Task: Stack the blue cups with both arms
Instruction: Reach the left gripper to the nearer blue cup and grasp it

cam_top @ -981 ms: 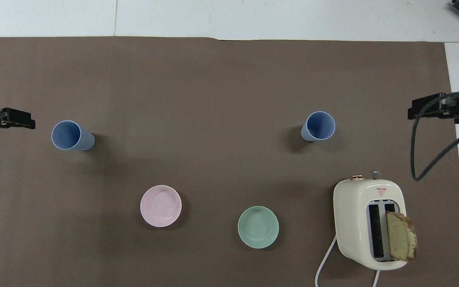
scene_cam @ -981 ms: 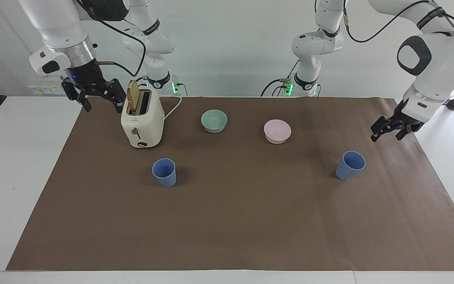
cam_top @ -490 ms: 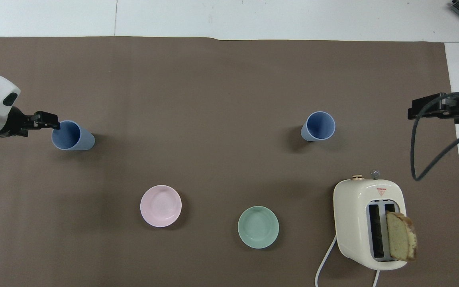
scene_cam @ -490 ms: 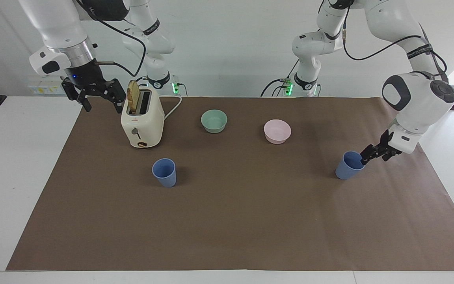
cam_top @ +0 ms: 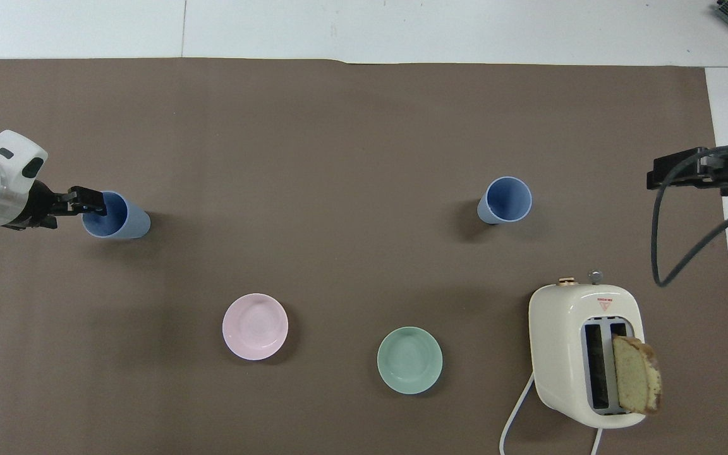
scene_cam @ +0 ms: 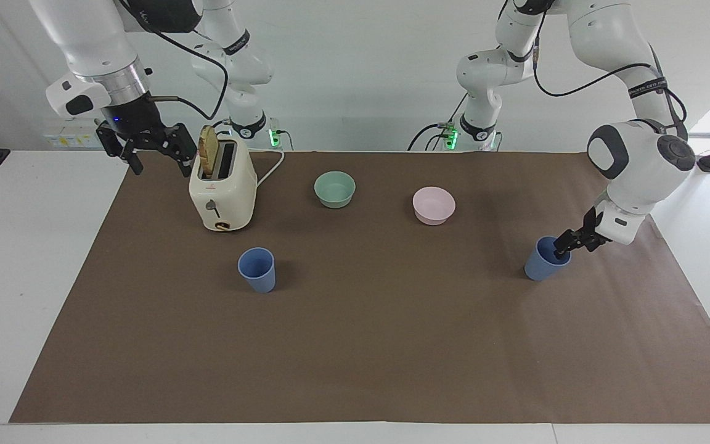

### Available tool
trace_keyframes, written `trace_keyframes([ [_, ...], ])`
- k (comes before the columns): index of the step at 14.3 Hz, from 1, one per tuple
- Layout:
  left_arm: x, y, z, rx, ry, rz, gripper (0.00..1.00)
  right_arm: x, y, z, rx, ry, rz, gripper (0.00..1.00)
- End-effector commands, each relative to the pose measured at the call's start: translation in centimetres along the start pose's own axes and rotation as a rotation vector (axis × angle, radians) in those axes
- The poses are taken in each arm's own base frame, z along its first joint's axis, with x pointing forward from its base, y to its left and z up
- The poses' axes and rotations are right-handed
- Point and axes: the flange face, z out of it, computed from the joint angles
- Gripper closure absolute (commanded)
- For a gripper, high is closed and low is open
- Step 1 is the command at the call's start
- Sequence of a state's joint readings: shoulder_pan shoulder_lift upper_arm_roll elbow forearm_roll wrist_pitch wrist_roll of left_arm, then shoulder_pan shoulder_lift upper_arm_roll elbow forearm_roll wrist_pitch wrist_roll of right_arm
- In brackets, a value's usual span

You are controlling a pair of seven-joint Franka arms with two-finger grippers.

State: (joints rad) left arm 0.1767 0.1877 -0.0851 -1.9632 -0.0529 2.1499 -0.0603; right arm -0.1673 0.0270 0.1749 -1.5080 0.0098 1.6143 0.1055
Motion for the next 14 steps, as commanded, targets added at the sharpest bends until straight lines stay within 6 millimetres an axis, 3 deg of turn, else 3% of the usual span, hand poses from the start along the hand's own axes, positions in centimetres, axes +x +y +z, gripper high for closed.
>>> trace_keyframes([
  [1,-1.2,0.1,-0.3,-0.005,0.008,-0.013,0.0,-0.5,0.1,0.0,0.005,0.001,0.008,0.0],
  [2,-1.3,0.1,-0.2,-0.006,0.005,-0.015,0.19,-0.5,0.1,0.0,0.005,0.001,0.008,0.0],
  [4,-1.3,0.1,-0.2,-0.008,0.003,-0.012,1.0,-0.5,0.1,0.0,0.005,0.001,0.008,0.0],
  [8,-0.9,-0.2,-0.5,-0.049,0.008,-0.05,1.0,-0.5,0.1,0.0,0.005,0.001,0.008,0.0],
  [11,0.4,0.6,-3.1,-0.115,0.012,-0.081,1.0,-0.5,0.1,-0.1,0.005,0.003,0.008,0.0],
  [14,0.3,2.2,-6.3,-0.124,0.015,-0.124,1.0,-0.5,0.1,-0.1,0.005,0.003,0.008,0.0],
])
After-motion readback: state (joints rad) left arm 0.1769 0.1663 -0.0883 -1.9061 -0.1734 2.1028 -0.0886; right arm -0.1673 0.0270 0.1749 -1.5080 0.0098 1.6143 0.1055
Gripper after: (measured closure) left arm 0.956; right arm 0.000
